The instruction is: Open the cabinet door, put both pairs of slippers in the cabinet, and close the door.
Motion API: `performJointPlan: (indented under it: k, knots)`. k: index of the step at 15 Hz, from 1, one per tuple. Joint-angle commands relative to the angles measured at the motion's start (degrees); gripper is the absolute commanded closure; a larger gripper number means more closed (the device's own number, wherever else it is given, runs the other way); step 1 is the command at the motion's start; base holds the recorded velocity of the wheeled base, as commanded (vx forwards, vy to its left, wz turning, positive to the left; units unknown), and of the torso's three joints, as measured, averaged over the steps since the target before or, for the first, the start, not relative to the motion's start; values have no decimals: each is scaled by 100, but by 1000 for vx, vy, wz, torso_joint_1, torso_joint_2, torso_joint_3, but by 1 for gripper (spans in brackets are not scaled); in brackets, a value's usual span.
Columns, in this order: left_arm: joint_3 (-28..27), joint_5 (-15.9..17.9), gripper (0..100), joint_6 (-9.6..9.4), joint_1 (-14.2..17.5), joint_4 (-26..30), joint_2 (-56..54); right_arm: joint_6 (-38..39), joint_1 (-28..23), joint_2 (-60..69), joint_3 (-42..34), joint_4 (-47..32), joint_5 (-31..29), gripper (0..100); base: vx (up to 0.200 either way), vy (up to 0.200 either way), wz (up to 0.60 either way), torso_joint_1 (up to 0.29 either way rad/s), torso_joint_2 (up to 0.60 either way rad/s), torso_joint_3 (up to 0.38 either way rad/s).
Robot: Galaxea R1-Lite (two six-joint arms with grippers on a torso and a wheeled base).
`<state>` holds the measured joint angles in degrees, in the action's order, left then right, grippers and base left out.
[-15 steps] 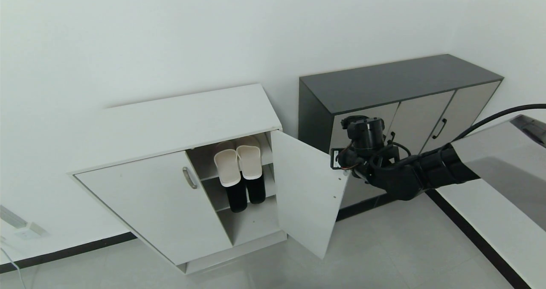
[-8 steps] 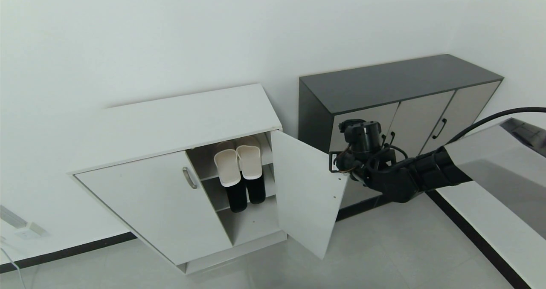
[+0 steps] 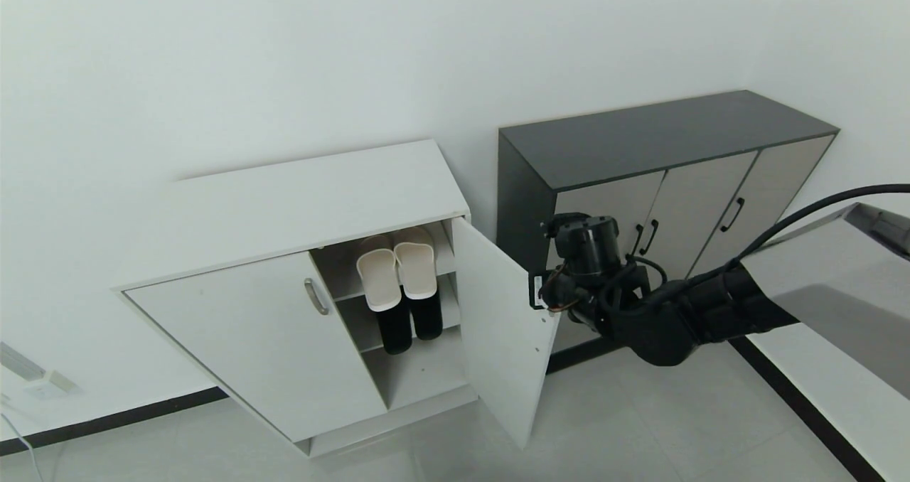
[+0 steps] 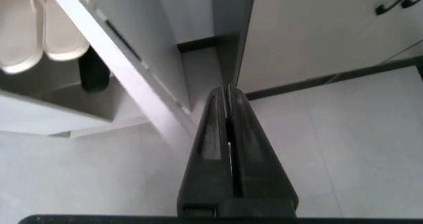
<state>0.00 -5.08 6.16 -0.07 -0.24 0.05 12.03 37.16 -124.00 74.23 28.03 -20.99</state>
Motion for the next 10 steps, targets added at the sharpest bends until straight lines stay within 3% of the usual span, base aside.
performJointPlan:
  k: [1,6,10]
  knots:
    - [0,-1,100,0,-1,-2,4,-8,406,245,-286,115,-1,100,0,0,0,0,0,0]
    - [0,7,100,0,-1,-2,4,1,1153,447,-471,212,157,100,0,0,0,0,0,0]
    - [0,7,100,-9,-1,-2,4,-236,1189,676,-840,484,289,100,0,0,0,0,0,0]
